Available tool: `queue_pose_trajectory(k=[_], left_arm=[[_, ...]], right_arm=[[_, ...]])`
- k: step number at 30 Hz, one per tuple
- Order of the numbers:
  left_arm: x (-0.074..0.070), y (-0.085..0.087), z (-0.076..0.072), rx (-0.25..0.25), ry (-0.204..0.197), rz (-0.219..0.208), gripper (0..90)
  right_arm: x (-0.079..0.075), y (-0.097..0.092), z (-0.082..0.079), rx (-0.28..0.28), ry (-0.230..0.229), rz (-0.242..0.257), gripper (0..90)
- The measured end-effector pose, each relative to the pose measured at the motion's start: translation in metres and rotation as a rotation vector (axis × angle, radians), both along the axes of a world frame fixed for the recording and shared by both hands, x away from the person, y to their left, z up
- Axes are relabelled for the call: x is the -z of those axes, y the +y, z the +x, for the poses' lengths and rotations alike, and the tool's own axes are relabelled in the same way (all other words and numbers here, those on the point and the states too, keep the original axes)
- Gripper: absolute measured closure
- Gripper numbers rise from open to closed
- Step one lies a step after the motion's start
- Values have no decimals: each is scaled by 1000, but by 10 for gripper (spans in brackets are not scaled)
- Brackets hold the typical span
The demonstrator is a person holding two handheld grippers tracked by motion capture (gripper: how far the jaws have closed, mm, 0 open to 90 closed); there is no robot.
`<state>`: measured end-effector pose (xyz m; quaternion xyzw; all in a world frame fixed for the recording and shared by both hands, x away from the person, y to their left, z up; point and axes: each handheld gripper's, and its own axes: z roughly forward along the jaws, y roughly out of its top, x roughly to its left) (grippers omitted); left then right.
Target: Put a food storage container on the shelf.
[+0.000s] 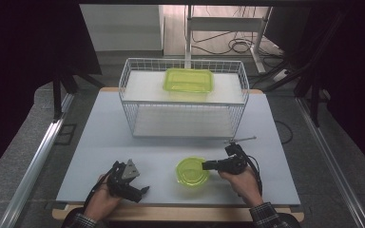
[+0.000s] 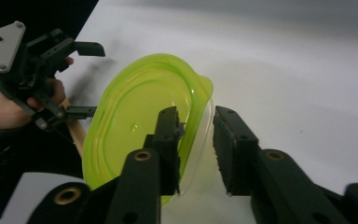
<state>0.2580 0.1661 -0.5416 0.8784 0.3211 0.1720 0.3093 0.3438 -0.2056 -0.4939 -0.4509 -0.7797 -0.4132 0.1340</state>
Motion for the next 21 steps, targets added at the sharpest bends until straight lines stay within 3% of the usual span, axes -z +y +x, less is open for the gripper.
queue_pose_trajectory(k=[9, 21], left_arm=[[0, 0, 0, 2, -3, 1, 32], [-1, -1, -1, -2, -7, 0, 30]], right_arm=[[4, 1, 5, -11, 113, 86, 808], [-3, -3, 7, 3, 105, 127, 810]])
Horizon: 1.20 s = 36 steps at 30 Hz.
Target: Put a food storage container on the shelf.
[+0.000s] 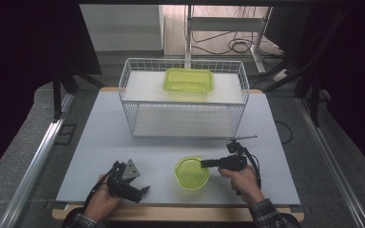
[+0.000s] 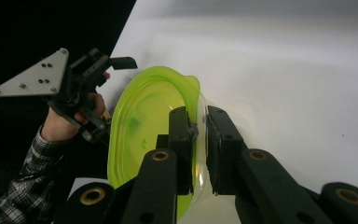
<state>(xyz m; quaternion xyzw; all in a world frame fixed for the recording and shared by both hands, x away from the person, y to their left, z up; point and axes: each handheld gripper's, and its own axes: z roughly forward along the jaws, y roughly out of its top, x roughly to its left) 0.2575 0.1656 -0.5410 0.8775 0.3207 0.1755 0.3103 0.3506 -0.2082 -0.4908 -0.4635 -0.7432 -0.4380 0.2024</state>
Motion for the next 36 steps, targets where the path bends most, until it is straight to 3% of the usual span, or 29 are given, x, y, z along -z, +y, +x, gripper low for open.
queue_pose_trajectory(k=[5, 24, 36], left_arm=[[-2, 2, 1, -9, 8, -16, 30], [-7, 11, 3, -36, 24, -142, 23], [-13, 19, 3, -62, 25, -263, 8]], right_arm=[[-6, -2, 2, 9, -18, 13, 810], [-39, -2, 12, 23, -87, 38, 810], [-55, -2, 18, 34, -96, 63, 811]])
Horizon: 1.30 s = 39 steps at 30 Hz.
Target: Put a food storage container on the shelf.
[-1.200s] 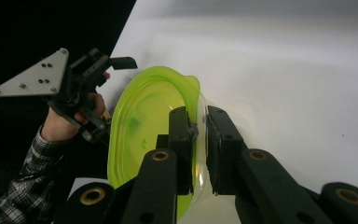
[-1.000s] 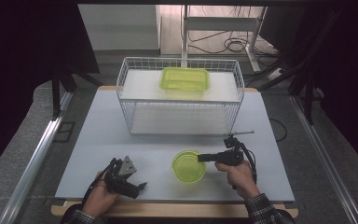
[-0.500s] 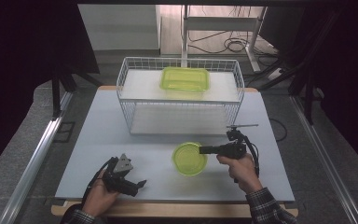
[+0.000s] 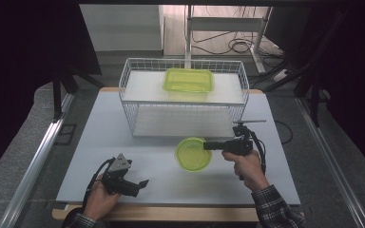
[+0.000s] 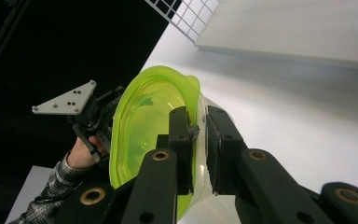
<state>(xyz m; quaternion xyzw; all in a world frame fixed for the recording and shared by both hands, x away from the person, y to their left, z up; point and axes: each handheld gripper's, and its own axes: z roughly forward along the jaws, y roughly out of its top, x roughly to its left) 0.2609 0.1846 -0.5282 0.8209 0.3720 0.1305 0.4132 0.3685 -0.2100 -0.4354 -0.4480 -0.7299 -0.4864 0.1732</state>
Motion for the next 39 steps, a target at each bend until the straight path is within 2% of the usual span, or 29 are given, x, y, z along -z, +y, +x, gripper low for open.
queue_pose_trajectory(k=[3, 13, 21, 39], left_arm=[[0, 1, 0, -2, 4, -25, 0], [-3, 4, -1, -27, -47, -55, 0], [-3, 4, -2, -27, -79, -54, 0], [-4, 5, -3, -23, -104, -82, 0]], right_arm=[[-5, 0, 1, 2, -5, 7, 811], [-24, -1, 6, 6, -25, 21, 810], [-44, -1, 9, 14, -46, 26, 811], [-85, -7, 19, 50, -82, 37, 811]])
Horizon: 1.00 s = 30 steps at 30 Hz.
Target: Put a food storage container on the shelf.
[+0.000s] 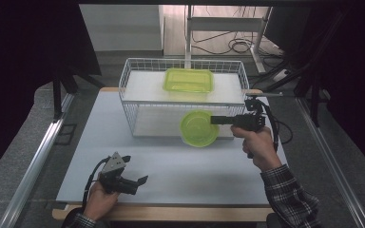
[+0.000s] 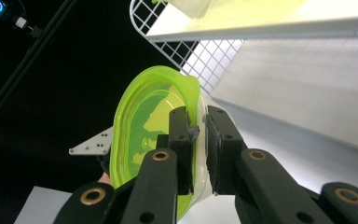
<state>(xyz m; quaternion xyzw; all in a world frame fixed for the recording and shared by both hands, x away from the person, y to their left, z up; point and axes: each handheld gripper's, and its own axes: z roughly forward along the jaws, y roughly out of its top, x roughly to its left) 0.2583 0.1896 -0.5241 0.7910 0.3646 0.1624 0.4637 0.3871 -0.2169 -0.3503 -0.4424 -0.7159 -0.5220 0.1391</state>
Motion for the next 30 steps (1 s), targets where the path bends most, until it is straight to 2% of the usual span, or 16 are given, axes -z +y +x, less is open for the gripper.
queue_pose_trajectory(k=[5, 12, 17, 30], left_arm=[[-2, 0, 0, -1, -19, 8, 5], [-2, -1, -1, 16, -24, 27, 9], [-2, -1, -1, 14, -28, 21, 10], [-2, 0, -1, 12, -25, 8, 8]], right_arm=[[-10, -1, 4, 12, -6, 13, 811], [-26, -2, 8, 22, -18, 32, 811], [-39, -2, 11, 28, -27, 51, 811], [-72, 6, 30, 76, -73, 51, 811]])
